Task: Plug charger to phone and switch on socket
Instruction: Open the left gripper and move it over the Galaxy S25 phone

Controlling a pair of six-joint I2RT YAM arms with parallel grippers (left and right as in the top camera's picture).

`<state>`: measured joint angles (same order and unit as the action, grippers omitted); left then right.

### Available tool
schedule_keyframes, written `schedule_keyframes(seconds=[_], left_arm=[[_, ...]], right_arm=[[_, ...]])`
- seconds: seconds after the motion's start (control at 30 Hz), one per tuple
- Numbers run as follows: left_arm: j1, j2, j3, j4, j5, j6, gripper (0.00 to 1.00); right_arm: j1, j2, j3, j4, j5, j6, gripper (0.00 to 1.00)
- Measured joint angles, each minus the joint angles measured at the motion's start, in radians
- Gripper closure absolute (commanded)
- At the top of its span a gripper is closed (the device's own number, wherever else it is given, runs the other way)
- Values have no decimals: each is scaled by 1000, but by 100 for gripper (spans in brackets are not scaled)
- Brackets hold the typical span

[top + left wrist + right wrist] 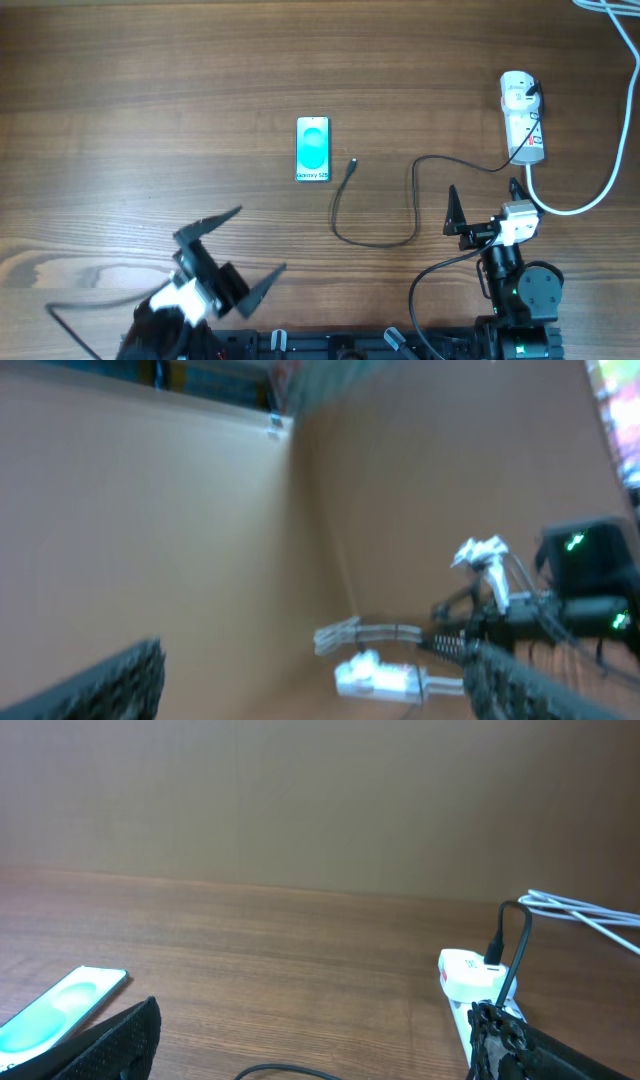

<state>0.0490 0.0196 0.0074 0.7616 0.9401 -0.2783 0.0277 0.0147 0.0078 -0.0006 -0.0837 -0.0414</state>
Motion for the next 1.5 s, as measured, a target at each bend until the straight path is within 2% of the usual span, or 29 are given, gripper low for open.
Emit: schedule_keyframes(seconds=[0.07, 0.13, 0.17, 0.27, 0.3, 0.47, 0.73, 0.83, 0.93, 1.07, 1.13, 1.2, 1.27, 1.37, 1.5], left_arm=[[0, -1, 6, 105, -6, -64, 0], [0, -1, 21, 52, -30, -102, 0], [0, 0, 33, 3, -38, -111, 0], [0, 2, 130, -378, -63, -149, 0], [0, 2, 145, -428, -64, -154, 0], [0, 2, 167, -437, -63, -185, 0], [0, 2, 174, -365, -96, -202, 0], [0, 38, 243, -487, -161, -201, 0], [0, 186, 385, -659, -196, -194, 0], [0, 483, 658, -1002, -184, -160, 0], [-8, 741, 908, -1278, -177, -99, 0], [-17, 852, 998, -1388, -165, -76, 0], [-34, 973, 1094, -1409, -108, -63, 0], [-41, 1097, 1132, -1320, -1, -65, 0], [-124, 1155, 1133, -1334, -21, -77, 0]], right_arm=[[0, 0, 0, 0, 0, 0, 0], [0, 0, 0, 0, 0, 0, 0], [0, 0, 0, 0, 0, 0, 0], [0, 0, 0, 0, 0, 0, 0], [0, 0, 0, 0, 0, 0, 0], [0, 0, 0, 0, 0, 0, 0], [0, 0, 0, 0, 0, 0, 0], [0, 0, 0, 0, 0, 0, 0], [0, 0, 0, 0, 0, 0, 0], [0, -1, 0, -1, 0, 0, 0], [0, -1, 0, -2, 3, 0, 0], [0, -2, -1, -2, 3, 0, 0], [0, -1, -1, -2, 3, 0, 0], [0, -1, -1, -1, 3, 0, 0], [0, -1, -1, -2, 3, 0, 0]])
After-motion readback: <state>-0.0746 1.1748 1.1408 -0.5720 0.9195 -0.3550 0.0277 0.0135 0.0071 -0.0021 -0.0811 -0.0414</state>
